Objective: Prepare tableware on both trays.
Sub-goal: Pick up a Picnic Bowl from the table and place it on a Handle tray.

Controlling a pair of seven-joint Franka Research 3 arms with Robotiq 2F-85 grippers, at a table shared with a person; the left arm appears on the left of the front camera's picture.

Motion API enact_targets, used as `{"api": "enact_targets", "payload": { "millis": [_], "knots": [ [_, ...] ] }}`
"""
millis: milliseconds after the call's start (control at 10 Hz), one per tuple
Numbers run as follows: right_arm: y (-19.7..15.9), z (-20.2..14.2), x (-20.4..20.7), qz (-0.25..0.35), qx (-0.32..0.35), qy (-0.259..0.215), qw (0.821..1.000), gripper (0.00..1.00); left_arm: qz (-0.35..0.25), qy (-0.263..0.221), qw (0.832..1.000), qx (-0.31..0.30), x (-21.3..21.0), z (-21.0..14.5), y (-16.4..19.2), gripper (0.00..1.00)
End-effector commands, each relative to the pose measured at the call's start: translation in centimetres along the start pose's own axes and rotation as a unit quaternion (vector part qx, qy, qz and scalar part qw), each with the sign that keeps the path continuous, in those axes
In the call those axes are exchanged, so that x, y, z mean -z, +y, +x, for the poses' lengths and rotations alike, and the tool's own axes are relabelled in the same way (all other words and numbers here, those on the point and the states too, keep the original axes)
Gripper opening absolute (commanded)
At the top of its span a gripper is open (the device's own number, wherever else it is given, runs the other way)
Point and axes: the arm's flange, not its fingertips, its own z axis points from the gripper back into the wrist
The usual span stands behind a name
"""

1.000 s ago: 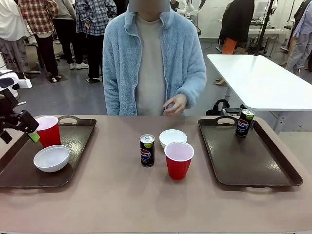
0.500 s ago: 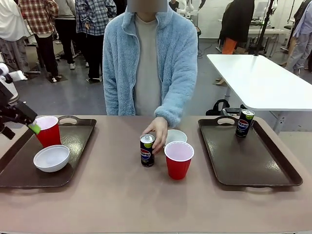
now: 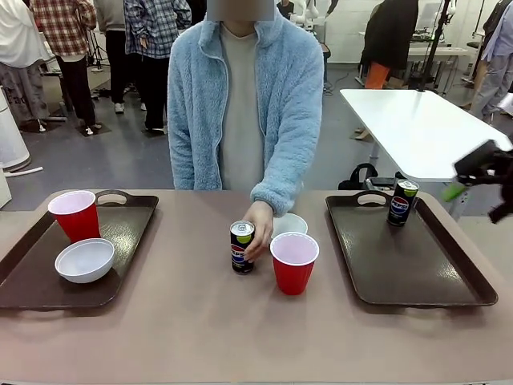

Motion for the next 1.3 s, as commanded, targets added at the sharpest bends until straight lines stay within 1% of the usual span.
{"api": "enact_targets", "payload": {
  "millis": [0, 100, 200, 300, 400, 800, 900, 1200],
  "knots": [
    [3.4, 2.9, 3.2, -0.043, 0.024, -0.022, 0.999, 1.0, -0.06, 0.011, 0.998, -0.01, -2.3, 0.6, 3.9, 1.0],
    [5.1, 3.3, 4.9, -0.062, 0.023, -0.027, 0.997, 1.0, -0.068, -0.001, 0.998, -0.015, -3.1, -0.4, 5.1, 1.0],
    [6.3, 3.8, 6.3, -0.068, 0.022, -0.032, 0.997, 1.0, -0.064, 0.001, 0.998, -0.002, -3.4, -0.8, 5.2, 1.0],
    [6.8, 3.6, 7.1, -0.041, 0.0, -0.016, 0.999, 1.0, -0.051, 0.003, 0.999, 0.018, -2.9, -0.5, 5.0, 1.0],
    [5.5, 2.7, 5.4, -0.047, 0.009, -0.03, 0.998, 1.0, -0.055, 0.0, 0.998, -0.019, -3.2, -1.4, 5.7, 1.0],
    [5.7, 3.1, 5.8, -0.046, 0.003, -0.03, 0.998, 1.0, -0.055, 0.0, 0.998, -0.019, -3.2, -1.4, 5.7, 1.0],
    [7.0, 3.6, 7.0, -0.087, -0.031, -0.038, 0.995, 1.0, -0.055, 0.0, 0.998, -0.019, -3.2, -1.4, 5.7, 1.0],
    [9.9, 6.0, 11.8, -0.107, -0.099, -0.006, 0.989, 1.0, -0.055, 0.0, 0.998, -0.019, -3.2, -1.4, 5.7, 1.0]
  ]
}}
